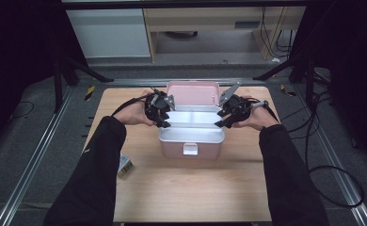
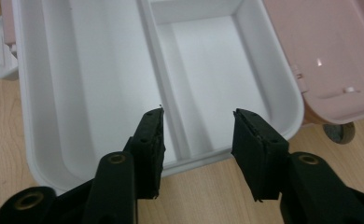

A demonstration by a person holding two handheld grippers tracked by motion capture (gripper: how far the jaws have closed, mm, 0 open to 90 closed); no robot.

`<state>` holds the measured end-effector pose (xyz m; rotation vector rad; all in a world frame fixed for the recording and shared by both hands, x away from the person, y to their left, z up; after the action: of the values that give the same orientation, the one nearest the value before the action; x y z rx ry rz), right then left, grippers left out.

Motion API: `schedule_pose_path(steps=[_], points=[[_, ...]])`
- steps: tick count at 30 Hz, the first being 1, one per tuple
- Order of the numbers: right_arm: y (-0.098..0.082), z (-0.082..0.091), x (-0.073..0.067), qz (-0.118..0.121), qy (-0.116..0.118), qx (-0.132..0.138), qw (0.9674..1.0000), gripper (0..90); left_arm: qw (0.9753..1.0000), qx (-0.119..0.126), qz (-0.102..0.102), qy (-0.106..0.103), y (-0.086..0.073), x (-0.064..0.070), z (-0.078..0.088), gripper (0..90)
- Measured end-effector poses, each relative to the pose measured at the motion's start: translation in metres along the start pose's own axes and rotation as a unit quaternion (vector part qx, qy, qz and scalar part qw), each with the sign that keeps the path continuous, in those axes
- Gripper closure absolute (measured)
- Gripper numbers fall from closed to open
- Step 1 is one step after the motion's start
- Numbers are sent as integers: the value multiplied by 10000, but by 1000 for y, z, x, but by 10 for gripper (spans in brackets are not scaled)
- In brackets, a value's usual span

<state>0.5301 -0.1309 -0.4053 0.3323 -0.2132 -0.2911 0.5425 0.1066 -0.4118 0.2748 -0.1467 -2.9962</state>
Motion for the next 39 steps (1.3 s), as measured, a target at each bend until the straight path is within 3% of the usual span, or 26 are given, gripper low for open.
schedule_pose_path(steps=[12, 18, 26, 39], points=[[8, -16, -6, 290, 299, -557, 9976, 773, 9996, -174, -157, -144, 1, 7, -6, 743], [11, -18, -5, 394, 404, -813, 9951, 810, 9989, -319, -236, -232, 2, 9, -5, 801], [16, -22, -4, 653, 445, -1309, 9882, 838, 9988, -290, -280, -293, 1, 8, -6, 850], [16, -19, -4, 692, 536, -1244, 9884, 862, 9980, -361, -412, -317, 1, 7, -2, 865]])
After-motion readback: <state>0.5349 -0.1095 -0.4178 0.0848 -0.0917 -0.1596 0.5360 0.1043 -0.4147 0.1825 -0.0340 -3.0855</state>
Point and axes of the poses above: each handheld gripper's, and its own axes: z roughly backward along the jaws, y roughly out of its top, x roughly to its right, the point moved 6 cm from there along -z, roughly forward along the jaws, and after that the axes turned 13 degrees about -x, right-handed, at the moved point
